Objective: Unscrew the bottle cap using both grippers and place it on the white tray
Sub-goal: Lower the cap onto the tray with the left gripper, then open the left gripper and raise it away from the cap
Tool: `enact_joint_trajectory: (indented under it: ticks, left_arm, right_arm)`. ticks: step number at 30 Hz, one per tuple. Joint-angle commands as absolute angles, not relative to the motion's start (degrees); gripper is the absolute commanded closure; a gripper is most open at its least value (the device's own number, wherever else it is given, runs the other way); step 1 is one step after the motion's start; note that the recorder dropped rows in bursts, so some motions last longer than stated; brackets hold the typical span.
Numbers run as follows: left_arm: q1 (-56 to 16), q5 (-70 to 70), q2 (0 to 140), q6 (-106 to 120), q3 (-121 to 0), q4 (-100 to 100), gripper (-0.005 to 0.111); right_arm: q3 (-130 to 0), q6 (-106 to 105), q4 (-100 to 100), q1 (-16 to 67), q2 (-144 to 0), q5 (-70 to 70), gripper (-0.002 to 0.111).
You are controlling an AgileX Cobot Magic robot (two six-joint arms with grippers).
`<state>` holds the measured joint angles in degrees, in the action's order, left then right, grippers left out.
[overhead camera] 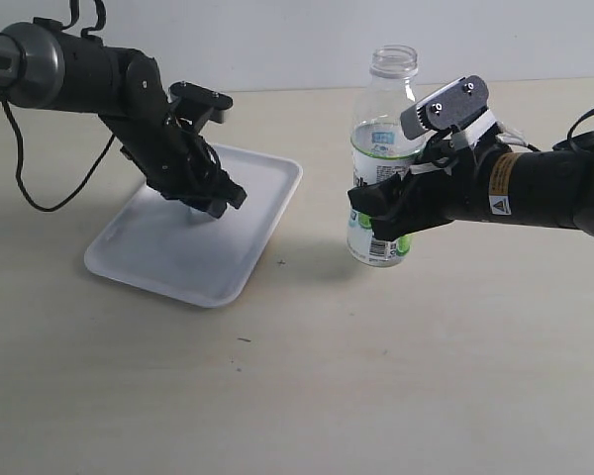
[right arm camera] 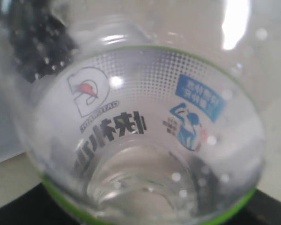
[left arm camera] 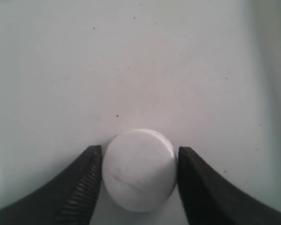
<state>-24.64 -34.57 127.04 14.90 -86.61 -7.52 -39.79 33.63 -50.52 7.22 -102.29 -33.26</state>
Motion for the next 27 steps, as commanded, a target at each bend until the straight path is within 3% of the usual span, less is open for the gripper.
enact_joint_trajectory:
  ticks: [1, 3, 6, 15, 20, 26, 27]
  left_arm:
    - [-24.50, -36.49, 127.05, 14.85, -86.49, -7.66, 0.023]
    - [-24.50, -37.50, 127.05, 14.85, -86.49, -7.66, 0.016]
    - [-24.50, -38.16, 127.05, 14.97, -86.49, -7.66, 0.019]
    - [-24.50, -40.46, 121.25, 14.74, -86.49, -7.02, 0.041]
    - [-24.50, -41.69, 116.13, 14.59, -85.51, -11.18, 0.062]
    - [-24.61, -30.05, 110.38, 26.00, -74.59, -24.99, 0.107]
    - [-24.61, -27.82, 109.27, 28.18, -72.38, -27.02, 0.106]
  right_arm:
    - [-39.77, 33.65, -50.09, 7.31, -102.04, -35.85, 0.108]
    - [-39.77, 33.65, -50.09, 7.31, -102.04, -35.85, 0.108]
    - [-39.77, 33.65, -50.09, 7.31, -102.04, -35.85, 0.108]
    - [-39.77, 33.66, -49.91, 7.31, -102.04, -36.71, 0.108]
    - [-39.77, 33.13, -47.65, 7.31, -102.04, -37.82, 0.108]
    - [-38.26, 27.88, -46.88, 7.31, -102.04, -41.47, 0.108]
    - [-37.16, 26.50, -45.54, 7.31, -102.04, -43.31, 0.108]
